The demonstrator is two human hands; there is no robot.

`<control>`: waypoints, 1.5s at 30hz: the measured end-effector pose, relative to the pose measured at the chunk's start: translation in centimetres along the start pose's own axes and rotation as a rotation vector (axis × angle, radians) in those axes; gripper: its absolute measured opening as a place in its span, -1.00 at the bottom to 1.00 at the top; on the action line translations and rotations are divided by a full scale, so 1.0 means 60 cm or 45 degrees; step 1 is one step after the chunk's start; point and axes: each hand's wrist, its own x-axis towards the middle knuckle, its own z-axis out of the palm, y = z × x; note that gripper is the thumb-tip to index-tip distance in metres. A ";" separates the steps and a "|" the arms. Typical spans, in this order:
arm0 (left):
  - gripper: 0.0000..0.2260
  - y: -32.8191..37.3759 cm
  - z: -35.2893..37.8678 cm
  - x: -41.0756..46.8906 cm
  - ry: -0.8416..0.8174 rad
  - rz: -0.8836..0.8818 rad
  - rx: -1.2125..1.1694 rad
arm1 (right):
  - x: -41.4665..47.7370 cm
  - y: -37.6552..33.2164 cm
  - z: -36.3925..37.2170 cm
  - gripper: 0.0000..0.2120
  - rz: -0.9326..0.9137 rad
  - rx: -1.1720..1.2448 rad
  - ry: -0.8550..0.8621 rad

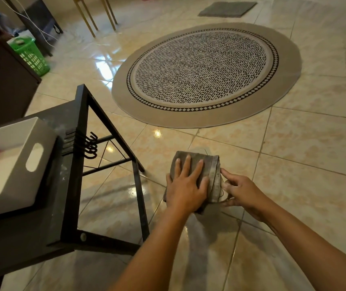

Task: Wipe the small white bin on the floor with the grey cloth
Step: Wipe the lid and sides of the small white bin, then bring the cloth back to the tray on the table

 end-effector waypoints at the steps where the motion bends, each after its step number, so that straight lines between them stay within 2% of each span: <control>1: -0.46 0.007 0.014 -0.015 0.031 -0.045 -0.007 | -0.002 0.001 0.001 -0.53 0.007 0.000 -0.007; 4: -0.46 0.041 0.036 -0.039 0.091 -0.190 0.003 | -0.004 0.006 -0.002 -0.52 0.025 0.007 -0.032; 8: -0.44 0.065 0.004 0.019 0.073 -0.362 -0.111 | -0.006 0.003 0.001 -0.49 -0.004 -0.020 -0.031; 12: -0.36 0.046 -0.045 0.034 0.245 -0.479 -0.247 | -0.005 -0.008 -0.014 -0.53 0.016 -0.169 -0.001; 15: -0.23 -0.016 -0.054 0.047 0.136 -0.885 -0.755 | 0.028 -0.039 -0.027 -0.62 0.002 -0.351 0.174; 17: -0.29 -0.034 -0.065 0.045 -0.004 -1.024 -1.091 | 0.055 -0.073 -0.019 -0.57 -0.041 -0.474 0.257; 19: -0.55 -0.043 -0.067 0.041 -0.018 -0.976 -1.218 | 0.078 -0.101 -0.003 -0.46 -0.063 -0.728 0.260; 21: -0.69 -0.048 -0.066 0.038 0.037 -0.925 -1.268 | 0.092 -0.116 0.015 -0.39 -0.015 -1.014 0.196; 24: -0.89 -0.047 -0.070 0.032 0.137 -0.827 -1.246 | 0.092 -0.130 0.033 -0.45 0.051 -1.144 0.162; 27: -0.93 -0.037 -0.079 0.016 0.269 -0.629 -1.162 | 0.081 -0.131 0.031 -0.52 0.025 -1.019 0.203; 30: -0.92 -0.016 -0.116 -0.009 0.354 -0.347 -1.130 | 0.068 -0.137 0.022 -0.47 -0.036 -0.808 0.175; 33: -0.90 0.007 -0.179 -0.031 0.417 -0.172 -1.153 | 0.053 -0.172 0.019 -0.36 -0.068 -0.494 0.070; 37: -0.84 0.032 -0.291 -0.070 0.457 -0.002 -1.256 | 0.006 -0.265 0.031 -0.29 -0.116 -0.025 -0.131; 40: -0.84 0.036 -0.382 -0.114 0.509 0.098 -1.369 | -0.044 -0.339 0.051 -0.45 -0.189 0.219 -0.346; 43: -0.85 0.022 -0.465 -0.171 0.593 0.147 -1.366 | -0.096 -0.413 0.090 -0.49 -0.326 0.353 -0.461; 45: -0.83 0.000 -0.514 -0.211 0.655 0.139 -1.301 | -0.129 -0.457 0.120 -0.43 -0.460 0.363 -0.453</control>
